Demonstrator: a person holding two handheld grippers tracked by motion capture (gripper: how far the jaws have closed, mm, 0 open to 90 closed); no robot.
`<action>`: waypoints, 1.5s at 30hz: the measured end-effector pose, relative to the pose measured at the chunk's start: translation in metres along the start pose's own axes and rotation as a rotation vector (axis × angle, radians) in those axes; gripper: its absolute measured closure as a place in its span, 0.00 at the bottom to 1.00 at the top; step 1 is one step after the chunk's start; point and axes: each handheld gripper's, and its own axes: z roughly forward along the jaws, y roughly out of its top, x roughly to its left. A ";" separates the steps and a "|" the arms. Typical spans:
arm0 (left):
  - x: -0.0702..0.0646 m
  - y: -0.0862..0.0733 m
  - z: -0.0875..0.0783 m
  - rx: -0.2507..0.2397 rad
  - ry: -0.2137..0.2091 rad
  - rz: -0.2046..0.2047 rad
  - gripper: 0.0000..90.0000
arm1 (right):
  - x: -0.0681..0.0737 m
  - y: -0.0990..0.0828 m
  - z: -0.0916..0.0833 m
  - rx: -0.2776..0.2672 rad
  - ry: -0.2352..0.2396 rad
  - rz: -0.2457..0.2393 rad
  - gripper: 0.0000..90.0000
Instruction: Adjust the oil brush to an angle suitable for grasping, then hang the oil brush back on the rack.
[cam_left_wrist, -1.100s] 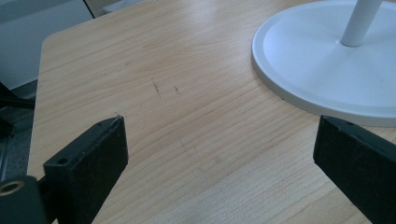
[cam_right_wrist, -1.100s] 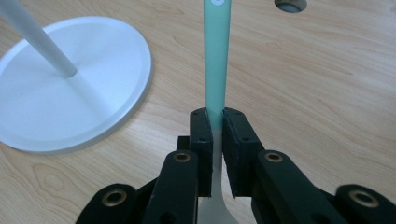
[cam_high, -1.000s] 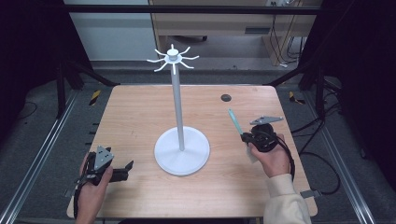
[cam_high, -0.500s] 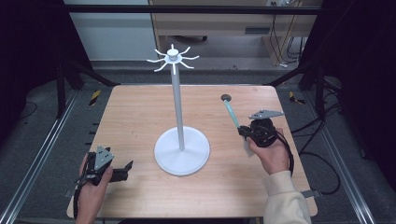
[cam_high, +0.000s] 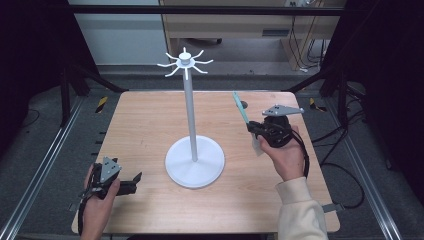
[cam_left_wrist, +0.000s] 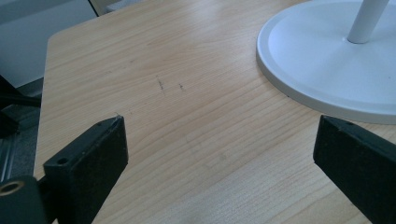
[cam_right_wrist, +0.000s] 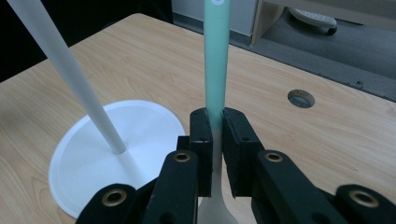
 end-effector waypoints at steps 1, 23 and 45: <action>0.001 0.000 0.000 -0.001 0.002 -0.003 0.03 | 0.000 -0.002 0.000 0.001 -0.004 -0.003 0.92; 0.001 0.000 0.001 -0.004 -0.010 -0.006 0.03 | 0.004 0.000 -0.014 -0.048 -0.001 -0.007 0.92; 0.002 0.000 -0.001 -0.008 0.000 -0.009 0.03 | 0.008 0.008 -0.033 -0.127 0.019 -0.002 0.92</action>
